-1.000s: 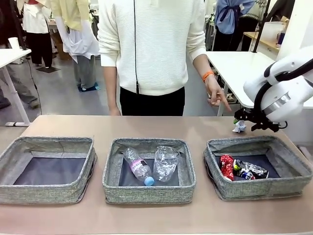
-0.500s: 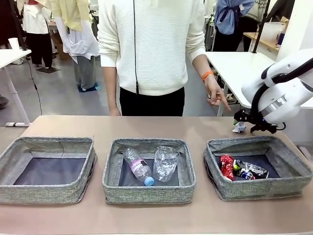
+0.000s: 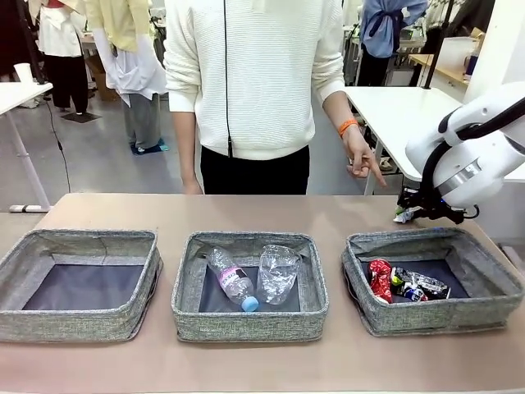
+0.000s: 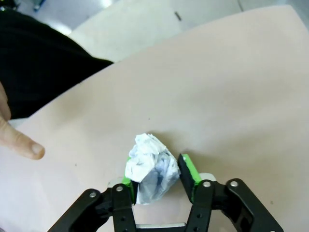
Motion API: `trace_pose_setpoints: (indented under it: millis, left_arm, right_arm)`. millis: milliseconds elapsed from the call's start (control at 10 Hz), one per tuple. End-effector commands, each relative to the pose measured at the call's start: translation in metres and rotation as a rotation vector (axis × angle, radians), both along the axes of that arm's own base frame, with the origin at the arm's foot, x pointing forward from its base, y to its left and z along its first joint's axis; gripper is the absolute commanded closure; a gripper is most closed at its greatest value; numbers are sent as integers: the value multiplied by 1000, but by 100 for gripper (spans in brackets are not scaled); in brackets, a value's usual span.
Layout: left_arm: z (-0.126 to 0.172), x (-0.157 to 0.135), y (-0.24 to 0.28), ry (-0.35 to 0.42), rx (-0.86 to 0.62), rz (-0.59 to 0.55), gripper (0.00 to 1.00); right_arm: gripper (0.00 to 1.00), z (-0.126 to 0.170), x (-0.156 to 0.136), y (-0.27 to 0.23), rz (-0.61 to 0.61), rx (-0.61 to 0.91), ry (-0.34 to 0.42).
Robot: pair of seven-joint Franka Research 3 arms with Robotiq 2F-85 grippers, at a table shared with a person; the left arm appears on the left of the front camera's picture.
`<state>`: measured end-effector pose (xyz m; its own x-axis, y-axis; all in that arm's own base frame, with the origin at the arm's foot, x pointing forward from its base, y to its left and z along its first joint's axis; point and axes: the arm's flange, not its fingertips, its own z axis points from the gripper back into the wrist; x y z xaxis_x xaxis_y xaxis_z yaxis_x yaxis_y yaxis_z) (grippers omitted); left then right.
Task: Sort the waste into the appropriate baskets.
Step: Pick up the waste item pointed out by the person.
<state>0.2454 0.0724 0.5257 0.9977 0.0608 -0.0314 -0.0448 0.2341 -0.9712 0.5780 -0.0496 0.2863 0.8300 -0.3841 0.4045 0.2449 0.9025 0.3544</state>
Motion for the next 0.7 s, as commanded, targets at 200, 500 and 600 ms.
trace_pose_setpoints:
  millis: [200,500,600]
  left_arm:
    - [4,-2,-1,-3,-12,-2,0]
    - [4,-2,-1,-3,-12,-2,0]
    - [4,-2,-1,-3,-12,-2,0]
  right_arm:
    - [100,-2,-2,0,-3,56,34]
    - [100,4,-4,-2,-9,46,17]
    - [100,3,-6,-2,-10,48,16]
